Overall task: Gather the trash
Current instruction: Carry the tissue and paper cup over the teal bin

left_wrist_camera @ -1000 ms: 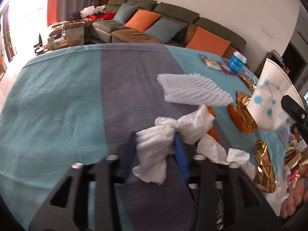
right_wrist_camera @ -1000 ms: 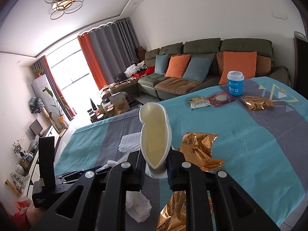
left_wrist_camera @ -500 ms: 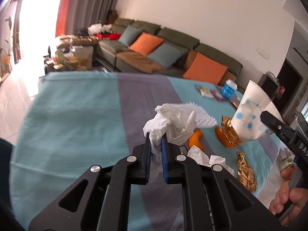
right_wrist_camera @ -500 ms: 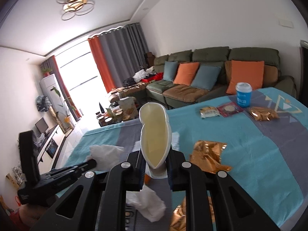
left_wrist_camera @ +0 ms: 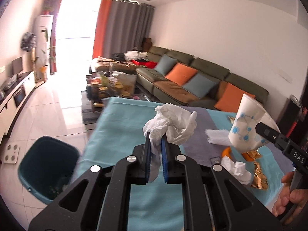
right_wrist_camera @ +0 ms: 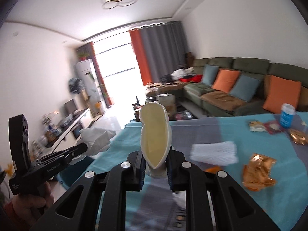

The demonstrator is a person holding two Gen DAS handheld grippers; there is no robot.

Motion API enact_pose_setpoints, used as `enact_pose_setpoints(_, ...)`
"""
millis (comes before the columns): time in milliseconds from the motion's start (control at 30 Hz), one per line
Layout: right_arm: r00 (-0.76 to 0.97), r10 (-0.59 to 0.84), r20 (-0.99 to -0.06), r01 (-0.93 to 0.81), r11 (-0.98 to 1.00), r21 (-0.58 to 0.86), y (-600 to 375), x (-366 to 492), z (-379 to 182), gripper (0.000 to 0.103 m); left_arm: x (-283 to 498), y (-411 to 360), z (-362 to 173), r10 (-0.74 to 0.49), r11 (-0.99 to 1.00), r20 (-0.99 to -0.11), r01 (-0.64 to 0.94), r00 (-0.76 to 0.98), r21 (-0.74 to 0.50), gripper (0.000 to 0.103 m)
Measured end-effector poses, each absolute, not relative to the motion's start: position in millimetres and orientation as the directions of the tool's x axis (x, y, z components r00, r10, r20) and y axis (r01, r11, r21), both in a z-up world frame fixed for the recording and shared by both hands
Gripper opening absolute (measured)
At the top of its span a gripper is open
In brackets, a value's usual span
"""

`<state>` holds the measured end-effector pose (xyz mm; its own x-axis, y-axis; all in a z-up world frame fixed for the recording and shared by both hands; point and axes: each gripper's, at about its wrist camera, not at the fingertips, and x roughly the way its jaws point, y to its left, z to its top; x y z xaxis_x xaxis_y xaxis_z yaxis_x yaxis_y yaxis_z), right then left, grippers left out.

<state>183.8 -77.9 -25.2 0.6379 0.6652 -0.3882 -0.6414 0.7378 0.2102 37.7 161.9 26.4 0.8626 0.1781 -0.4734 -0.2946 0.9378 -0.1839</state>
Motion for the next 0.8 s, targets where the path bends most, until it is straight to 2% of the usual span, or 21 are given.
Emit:
enact_pose_setpoints(333,0.467,0.791,-0.395,-0.8,0.568,0.192,-2.5,168.7,-13.3,0.017,-32.0,212.8,43.2,0.373,0.867,-0.439,-0.476,0.817,-0.15,0.01)
enact_pose_setpoints(567,0.384,0.831,-0.403,-0.861,0.479,0.167,47.7,161.2,-8.7,0.017,-86.3,247.2,50.0,0.495,0.796,-0.433,-0.592,0.754,-0.121,0.01)
enact_pose_setpoints(800,0.306,0.843,-0.443,-0.911,0.394,0.12,108.0,149.6,-11.9,0.017,-138.1,279.6,45.6,0.565,0.732,-0.438,-0.67,0.699,-0.126,0.01)
